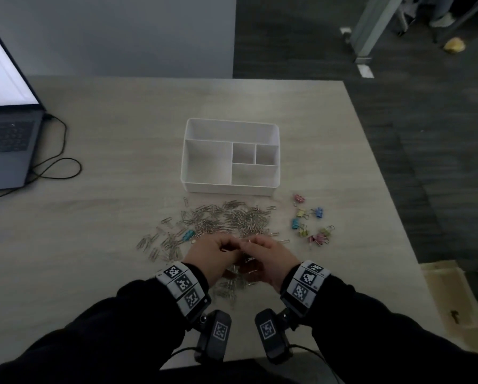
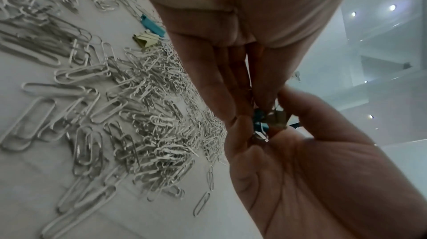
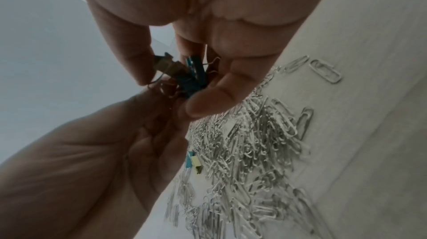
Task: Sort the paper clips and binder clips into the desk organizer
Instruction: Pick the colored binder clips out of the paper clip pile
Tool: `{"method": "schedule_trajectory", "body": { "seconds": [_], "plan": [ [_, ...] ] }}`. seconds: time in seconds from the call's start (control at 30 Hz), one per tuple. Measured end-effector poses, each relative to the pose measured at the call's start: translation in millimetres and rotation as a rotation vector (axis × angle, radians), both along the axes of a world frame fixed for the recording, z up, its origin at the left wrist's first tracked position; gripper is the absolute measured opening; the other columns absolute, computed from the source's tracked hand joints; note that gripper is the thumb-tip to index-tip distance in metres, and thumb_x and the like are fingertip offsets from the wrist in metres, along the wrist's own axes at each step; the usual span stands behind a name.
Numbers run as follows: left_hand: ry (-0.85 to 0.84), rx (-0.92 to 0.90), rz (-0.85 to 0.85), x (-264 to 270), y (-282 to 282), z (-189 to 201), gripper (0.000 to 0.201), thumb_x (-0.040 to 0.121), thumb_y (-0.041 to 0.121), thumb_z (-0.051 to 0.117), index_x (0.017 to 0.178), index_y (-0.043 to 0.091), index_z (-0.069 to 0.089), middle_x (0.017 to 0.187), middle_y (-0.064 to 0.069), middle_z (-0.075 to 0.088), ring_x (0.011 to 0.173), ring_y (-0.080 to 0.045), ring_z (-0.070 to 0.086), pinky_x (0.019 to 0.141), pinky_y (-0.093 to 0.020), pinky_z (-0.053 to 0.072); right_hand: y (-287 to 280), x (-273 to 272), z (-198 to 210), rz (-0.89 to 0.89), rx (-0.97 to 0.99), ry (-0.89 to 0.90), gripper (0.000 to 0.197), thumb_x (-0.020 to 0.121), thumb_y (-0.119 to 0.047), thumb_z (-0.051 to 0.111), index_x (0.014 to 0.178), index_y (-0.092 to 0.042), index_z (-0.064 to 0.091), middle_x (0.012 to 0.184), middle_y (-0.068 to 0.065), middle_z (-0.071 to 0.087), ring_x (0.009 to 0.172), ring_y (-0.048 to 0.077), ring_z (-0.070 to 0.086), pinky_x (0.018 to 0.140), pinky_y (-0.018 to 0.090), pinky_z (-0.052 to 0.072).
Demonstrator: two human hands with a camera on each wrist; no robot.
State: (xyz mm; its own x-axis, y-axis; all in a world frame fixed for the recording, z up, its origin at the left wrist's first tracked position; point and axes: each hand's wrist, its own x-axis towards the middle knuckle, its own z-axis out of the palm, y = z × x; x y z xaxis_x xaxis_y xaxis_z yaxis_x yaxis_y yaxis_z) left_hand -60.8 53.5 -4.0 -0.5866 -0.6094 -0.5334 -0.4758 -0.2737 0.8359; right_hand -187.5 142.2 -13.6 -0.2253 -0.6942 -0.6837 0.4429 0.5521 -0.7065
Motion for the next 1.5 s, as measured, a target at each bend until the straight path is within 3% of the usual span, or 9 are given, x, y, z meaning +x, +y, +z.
{"method": "schedule_trajectory", "body": {
  "seconds": [0.2, 0.37, 0.57, 0.7, 0.83, 0.93, 1.17, 1.33, 1.5],
  "plan": [
    [-0.075, -0.059, 0.017, 6, -1, -10, 0.013, 0.080, 0.013, 0.073, 0.087, 0.024, 0.072, 0.086, 0.000, 0.072, 0.075, -0.017, 0.070, 0.059, -0.038, 0.061, 17, -30, -13, -0.012, 0.132, 0.265, 0.011, 0.087, -0.009, 0.063, 0.097, -0.009, 0.064, 0.073, 0.008, 0.062, 0.056, 0.016, 0.060, 0.049, 0.028, 0.049],
    [-0.221, -0.333, -0.010, 37, -29, -17, 0.009, 0.081, 0.023, 0.071, 0.084, 0.031, 0.070, 0.085, 0.012, 0.069, 0.071, -0.013, 0.065, 0.066, -0.032, 0.056, 35, -76, -25, 0.124, 0.328, 0.750, 0.010, 0.079, -0.029, 0.069, 0.086, -0.033, 0.063, 0.083, 0.001, 0.070, 0.071, 0.020, 0.068, 0.069, 0.038, 0.060],
    [-0.323, -0.447, 0.057, 73, -61, -27, 0.021, 0.077, 0.015, 0.072, 0.090, 0.029, 0.064, 0.091, 0.000, 0.063, 0.069, -0.014, 0.058, 0.058, -0.023, 0.043, 36, -109, -24, 0.324, 0.378, 1.020, 0.029, 0.081, -0.026, 0.067, 0.111, -0.024, 0.064, 0.117, 0.008, 0.059, 0.098, 0.024, 0.058, 0.089, 0.030, 0.047],
    [-0.417, -0.446, -0.058, 80, -72, -32, 0.043, 0.072, 0.021, 0.074, 0.109, 0.032, 0.056, 0.109, -0.002, 0.052, 0.079, -0.017, 0.058, 0.068, -0.027, 0.047, 36, -107, -22, 0.333, 0.352, 1.080, 0.043, 0.081, -0.027, 0.065, 0.123, -0.026, 0.056, 0.135, 0.006, 0.040, 0.117, 0.026, 0.050, 0.100, 0.034, 0.041],
    [-0.486, -0.539, -0.255, 74, -73, -33, 0.061, 0.071, 0.043, 0.065, 0.129, 0.037, 0.045, 0.129, 0.001, 0.043, 0.105, -0.021, 0.057, 0.093, -0.038, 0.049, 26, -94, -12, 0.355, 0.338, 1.174, 0.042, 0.083, -0.033, 0.061, 0.124, -0.029, 0.054, 0.134, 0.000, 0.037, 0.107, 0.026, 0.056, 0.091, 0.036, 0.047],
    [-0.538, -0.631, -0.379, 60, -69, -28, 0.056, 0.078, 0.045, 0.065, 0.130, 0.041, 0.044, 0.129, 0.004, 0.041, 0.101, -0.019, 0.058, 0.086, -0.031, 0.046, 12, -76, -10, 0.419, 0.240, 1.182, 0.036, 0.084, -0.034, 0.060, 0.119, -0.028, 0.056, 0.125, -0.001, 0.042, 0.095, 0.022, 0.058, 0.088, 0.036, 0.049],
    [-0.521, -0.627, -0.434, 54, -69, -37, 0.037, 0.079, 0.046, 0.067, 0.114, 0.038, 0.060, 0.115, 0.005, 0.043, 0.099, -0.016, 0.054, 0.091, -0.033, 0.049, -10, -21, -17, 0.562, -0.031, 1.134, 0.026, 0.086, -0.033, 0.062, 0.111, -0.025, 0.063, 0.111, -0.006, 0.049, 0.091, 0.008, 0.052, 0.086, 0.025, 0.045],
    [-0.428, -0.596, -0.293, 64, -73, -42, 0.015, 0.083, 0.029, 0.066, 0.096, 0.025, 0.072, 0.101, 0.001, 0.054, 0.095, -0.016, 0.055, 0.090, -0.027, 0.044, -14, -6, -27, 0.572, -0.088, 1.075, 0.021, 0.086, -0.029, 0.063, 0.106, -0.023, 0.064, 0.104, -0.010, 0.050, 0.092, 0.004, 0.048, 0.086, 0.019, 0.039],
    [-0.350, -0.502, -0.085, 76, -78, -38, 0.006, 0.081, 0.024, 0.071, 0.078, 0.029, 0.071, 0.080, 0.012, 0.061, 0.080, -0.010, 0.059, 0.077, -0.022, 0.045, -15, 1, -32, 0.548, -0.100, 1.059, 0.015, 0.086, -0.024, 0.063, 0.100, -0.020, 0.067, 0.094, -0.009, 0.054, 0.084, 0.004, 0.048, 0.081, 0.020, 0.040]
  ]
}}
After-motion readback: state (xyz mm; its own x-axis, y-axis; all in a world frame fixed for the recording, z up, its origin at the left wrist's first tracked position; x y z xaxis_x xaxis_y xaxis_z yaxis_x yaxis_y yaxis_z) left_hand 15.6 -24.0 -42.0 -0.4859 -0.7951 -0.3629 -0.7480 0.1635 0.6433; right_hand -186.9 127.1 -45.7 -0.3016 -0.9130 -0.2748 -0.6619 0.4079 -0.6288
